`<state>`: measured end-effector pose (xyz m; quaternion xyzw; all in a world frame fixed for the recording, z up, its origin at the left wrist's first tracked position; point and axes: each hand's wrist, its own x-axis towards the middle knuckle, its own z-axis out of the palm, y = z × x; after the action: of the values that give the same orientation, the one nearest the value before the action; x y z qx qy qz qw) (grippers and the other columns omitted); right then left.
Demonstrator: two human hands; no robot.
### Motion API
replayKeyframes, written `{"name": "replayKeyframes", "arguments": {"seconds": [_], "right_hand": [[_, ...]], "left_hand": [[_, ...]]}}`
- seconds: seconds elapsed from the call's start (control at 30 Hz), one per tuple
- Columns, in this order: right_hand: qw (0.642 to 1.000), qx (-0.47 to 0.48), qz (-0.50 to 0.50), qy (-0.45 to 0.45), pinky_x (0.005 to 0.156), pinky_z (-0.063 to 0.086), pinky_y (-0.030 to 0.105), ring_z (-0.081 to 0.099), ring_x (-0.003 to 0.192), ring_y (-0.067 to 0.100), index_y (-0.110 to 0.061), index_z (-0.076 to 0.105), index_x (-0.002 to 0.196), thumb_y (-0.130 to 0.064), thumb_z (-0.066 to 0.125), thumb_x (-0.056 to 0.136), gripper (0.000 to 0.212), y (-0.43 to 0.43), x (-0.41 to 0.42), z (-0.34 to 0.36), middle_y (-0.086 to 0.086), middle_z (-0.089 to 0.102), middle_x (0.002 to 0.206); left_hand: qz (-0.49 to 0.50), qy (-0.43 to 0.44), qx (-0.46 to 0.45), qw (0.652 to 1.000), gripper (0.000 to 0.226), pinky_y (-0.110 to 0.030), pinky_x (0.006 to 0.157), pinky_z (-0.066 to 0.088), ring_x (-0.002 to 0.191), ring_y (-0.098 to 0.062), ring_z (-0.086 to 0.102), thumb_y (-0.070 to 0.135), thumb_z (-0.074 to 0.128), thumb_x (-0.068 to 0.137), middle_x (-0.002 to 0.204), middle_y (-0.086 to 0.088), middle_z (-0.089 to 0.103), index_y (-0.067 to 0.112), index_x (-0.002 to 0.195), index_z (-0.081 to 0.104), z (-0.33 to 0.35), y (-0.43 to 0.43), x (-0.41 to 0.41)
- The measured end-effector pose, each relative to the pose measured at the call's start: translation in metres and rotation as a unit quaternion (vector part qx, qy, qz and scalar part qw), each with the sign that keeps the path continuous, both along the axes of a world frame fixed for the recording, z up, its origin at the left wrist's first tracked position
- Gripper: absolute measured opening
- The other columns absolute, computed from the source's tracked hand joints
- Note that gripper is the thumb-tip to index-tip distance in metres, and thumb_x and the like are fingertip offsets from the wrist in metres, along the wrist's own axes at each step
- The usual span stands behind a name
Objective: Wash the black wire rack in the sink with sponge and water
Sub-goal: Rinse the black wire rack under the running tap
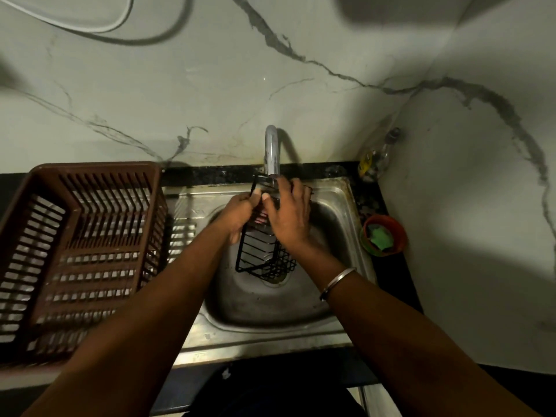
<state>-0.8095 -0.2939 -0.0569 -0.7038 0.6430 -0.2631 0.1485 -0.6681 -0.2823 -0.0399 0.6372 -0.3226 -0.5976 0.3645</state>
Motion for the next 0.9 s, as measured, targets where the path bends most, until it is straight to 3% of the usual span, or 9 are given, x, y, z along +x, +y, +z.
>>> {"name": "replayKeyframes", "arguments": {"seconds": [0.1, 0.2, 0.3, 0.43, 0.53, 0.6, 0.67, 0.73, 0.9], "right_hand": [[0.999, 0.026, 0.031, 0.028, 0.110, 0.043, 0.053, 0.035, 0.143, 0.035, -0.034, 0.039, 0.155, -0.054, 0.044, 0.102, 0.057, 0.005, -0.002, 0.000, 0.011, 0.039, 0.156], [1.000, 0.021, 0.004, 0.011, 0.120, 0.032, 0.061, 0.022, 0.156, 0.033, -0.030, 0.046, 0.152, -0.042, 0.040, 0.108, 0.046, 0.006, -0.005, 0.001, 0.007, 0.037, 0.163], [0.996, -0.003, 0.040, 0.079, 0.127, 0.020, 0.060, 0.010, 0.161, 0.036, -0.024, 0.045, 0.156, -0.038, 0.036, 0.108, 0.051, 0.009, 0.001, 0.001, 0.007, 0.031, 0.170], [0.991, -0.025, 0.052, 0.121, 0.127, 0.026, 0.052, 0.026, 0.156, 0.035, -0.015, 0.041, 0.159, -0.031, 0.049, 0.103, 0.059, 0.004, -0.003, 0.000, 0.010, 0.040, 0.165], [0.991, -0.025, 0.033, 0.129, 0.124, 0.030, 0.053, 0.034, 0.151, 0.036, -0.014, 0.045, 0.155, -0.040, 0.033, 0.107, 0.056, 0.001, 0.001, 0.004, 0.010, 0.049, 0.157], [0.986, -0.047, 0.060, 0.146, 0.121, 0.031, 0.055, 0.039, 0.149, 0.036, -0.017, 0.053, 0.150, -0.044, 0.030, 0.107, 0.056, -0.004, 0.001, 0.006, 0.006, 0.057, 0.151], [0.982, -0.074, 0.076, 0.153, 0.118, 0.035, 0.054, 0.047, 0.143, 0.035, -0.015, 0.062, 0.140, -0.041, 0.047, 0.105, 0.047, -0.009, 0.001, 0.009, 0.006, 0.066, 0.141], [0.976, -0.097, 0.103, 0.163, 0.113, 0.040, 0.048, 0.057, 0.131, 0.031, -0.010, 0.068, 0.129, -0.035, 0.060, 0.099, 0.040, -0.014, 0.005, 0.011, 0.009, 0.071, 0.130], [0.983, -0.066, 0.095, 0.143, 0.098, 0.047, 0.045, 0.059, 0.122, 0.028, -0.011, 0.066, 0.130, -0.037, 0.038, 0.102, 0.048, -0.015, 0.012, 0.014, 0.007, 0.069, 0.130]], "left_hand": [[0.068, 0.056, -0.002, 0.996, 0.045, -0.036, 0.069, 0.061, 0.075, -0.025, 0.071, 0.048, 0.053, 0.110, 0.094, -0.015, 0.079, 0.008, 0.111, 0.073, 0.008, -0.009, -0.008], [0.076, 0.079, 0.027, 0.994, 0.048, -0.026, 0.053, 0.052, 0.062, -0.020, 0.064, 0.044, 0.044, 0.114, 0.076, -0.010, 0.073, 0.011, 0.093, 0.072, 0.008, -0.009, -0.015], [0.094, 0.093, 0.025, 0.991, 0.046, -0.021, 0.051, 0.052, 0.065, -0.013, 0.069, 0.045, 0.041, 0.115, 0.085, -0.006, 0.077, 0.013, 0.106, 0.073, 0.007, -0.004, -0.025], [0.097, 0.120, 0.021, 0.988, 0.045, -0.030, 0.060, 0.054, 0.078, -0.020, 0.067, 0.043, 0.042, 0.115, 0.090, -0.009, 0.076, 0.010, 0.114, 0.071, 0.003, -0.004, -0.030], [0.108, 0.130, 0.026, 0.985, 0.044, -0.028, 0.060, 0.056, 0.079, -0.019, 0.070, 0.042, 0.042, 0.115, 0.098, -0.011, 0.077, 0.009, 0.120, 0.070, 0.007, -0.002, -0.029], [0.102, 0.142, 0.027, 0.984, 0.044, -0.026, 0.054, 0.050, 0.065, -0.015, 0.062, 0.043, 0.040, 0.115, 0.082, -0.006, 0.072, 0.012, 0.108, 0.070, 0.009, 0.000, -0.027], [0.093, 0.142, 0.024, 0.985, 0.044, -0.030, 0.056, 0.043, 0.063, -0.015, 0.054, 0.044, 0.041, 0.114, 0.077, -0.005, 0.067, 0.013, 0.103, 0.069, 0.006, 0.000, -0.024], [0.106, 0.146, 0.030, 0.983, 0.043, -0.033, 0.058, 0.046, 0.068, -0.019, 0.059, 0.043, 0.045, 0.112, 0.089, -0.012, 0.070, 0.009, 0.115, 0.072, 0.004, 0.000, -0.021], [0.100, 0.162, 0.035, 0.981, 0.039, -0.030, 0.057, 0.049, 0.065, -0.019, 0.062, 0.038, 0.041, 0.114, 0.085, -0.011, 0.069, 0.013, 0.107, 0.069, 0.010, 0.005, -0.015]]}}
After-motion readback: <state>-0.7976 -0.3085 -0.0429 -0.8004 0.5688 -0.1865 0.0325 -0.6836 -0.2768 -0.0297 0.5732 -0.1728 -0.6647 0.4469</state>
